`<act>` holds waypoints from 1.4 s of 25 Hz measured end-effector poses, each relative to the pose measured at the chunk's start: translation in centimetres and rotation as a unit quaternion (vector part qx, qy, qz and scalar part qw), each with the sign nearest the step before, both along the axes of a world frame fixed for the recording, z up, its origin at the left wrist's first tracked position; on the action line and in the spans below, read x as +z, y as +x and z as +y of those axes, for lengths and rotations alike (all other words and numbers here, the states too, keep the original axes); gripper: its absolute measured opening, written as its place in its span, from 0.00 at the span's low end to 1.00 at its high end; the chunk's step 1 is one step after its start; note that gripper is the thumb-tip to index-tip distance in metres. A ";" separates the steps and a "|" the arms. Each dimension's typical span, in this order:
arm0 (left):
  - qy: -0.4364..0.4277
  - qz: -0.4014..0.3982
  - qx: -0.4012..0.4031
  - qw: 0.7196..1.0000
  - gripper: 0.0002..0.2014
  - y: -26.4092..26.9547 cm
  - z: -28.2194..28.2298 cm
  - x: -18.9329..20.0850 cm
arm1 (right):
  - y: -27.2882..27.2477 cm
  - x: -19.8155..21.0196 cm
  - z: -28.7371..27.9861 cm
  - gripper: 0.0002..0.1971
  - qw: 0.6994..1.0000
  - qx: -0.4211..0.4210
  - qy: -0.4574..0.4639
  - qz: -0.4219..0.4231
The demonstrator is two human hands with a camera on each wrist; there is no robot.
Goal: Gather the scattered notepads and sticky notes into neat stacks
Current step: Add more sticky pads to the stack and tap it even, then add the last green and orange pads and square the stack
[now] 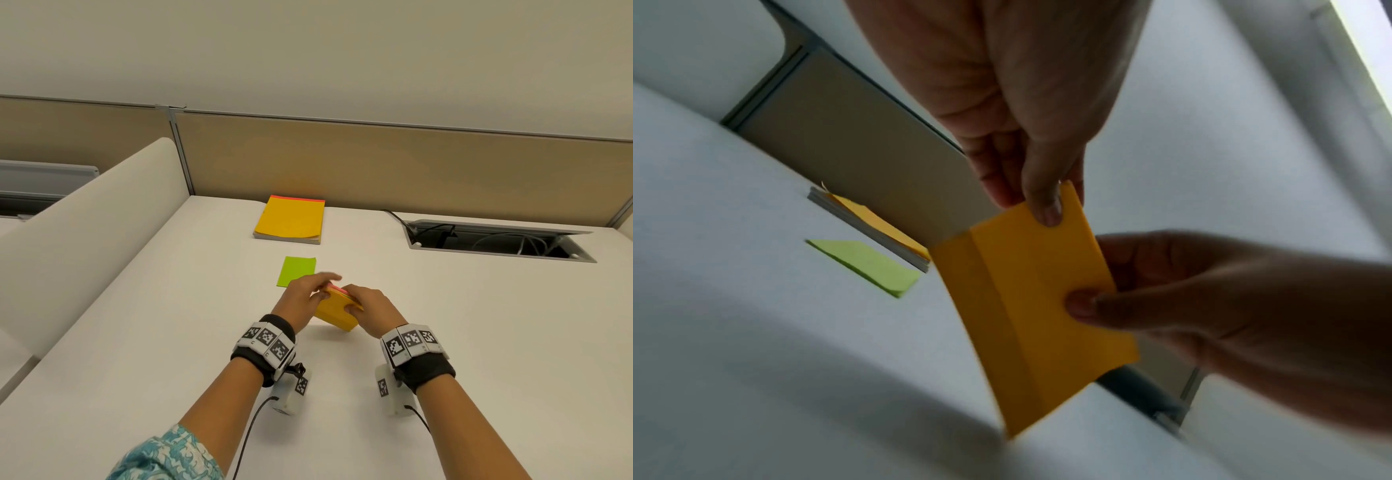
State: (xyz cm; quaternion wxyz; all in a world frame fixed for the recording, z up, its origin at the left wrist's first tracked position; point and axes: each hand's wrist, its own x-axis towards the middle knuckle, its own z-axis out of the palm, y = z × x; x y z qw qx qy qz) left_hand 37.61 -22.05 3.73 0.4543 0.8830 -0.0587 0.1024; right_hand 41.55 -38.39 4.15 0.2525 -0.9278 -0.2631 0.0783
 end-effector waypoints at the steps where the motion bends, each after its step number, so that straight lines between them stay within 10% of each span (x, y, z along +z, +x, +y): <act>1: -0.031 -0.011 0.020 0.999 0.19 -0.1 -0.2 0.5 | -0.1 0.2 0.0 0.17 0.999 -0.017 0.030 0.018; 8: -0.170 0.111 0.039 0.978 0.19 -0.1 -0.3 -0.8 | -0.4 -0.6 0.1 0.22 0.901 -0.099 0.341 0.250; 18: -0.042 0.147 0.044 0.987 0.17 -0.7 -0.1 -3.4 | -0.3 -3.4 -0.2 0.21 0.976 -0.081 0.116 0.165; 26: -0.131 0.192 0.119 0.965 0.21 2.2 -0.1 -2.8 | 0.9 -3.9 -0.2 0.27 0.903 -0.217 0.276 0.247; 35: 0.300 0.298 0.139 0.895 0.23 6.3 3.3 -3.5 | 2.1 -4.6 -1.4 0.25 0.915 -0.288 0.163 0.230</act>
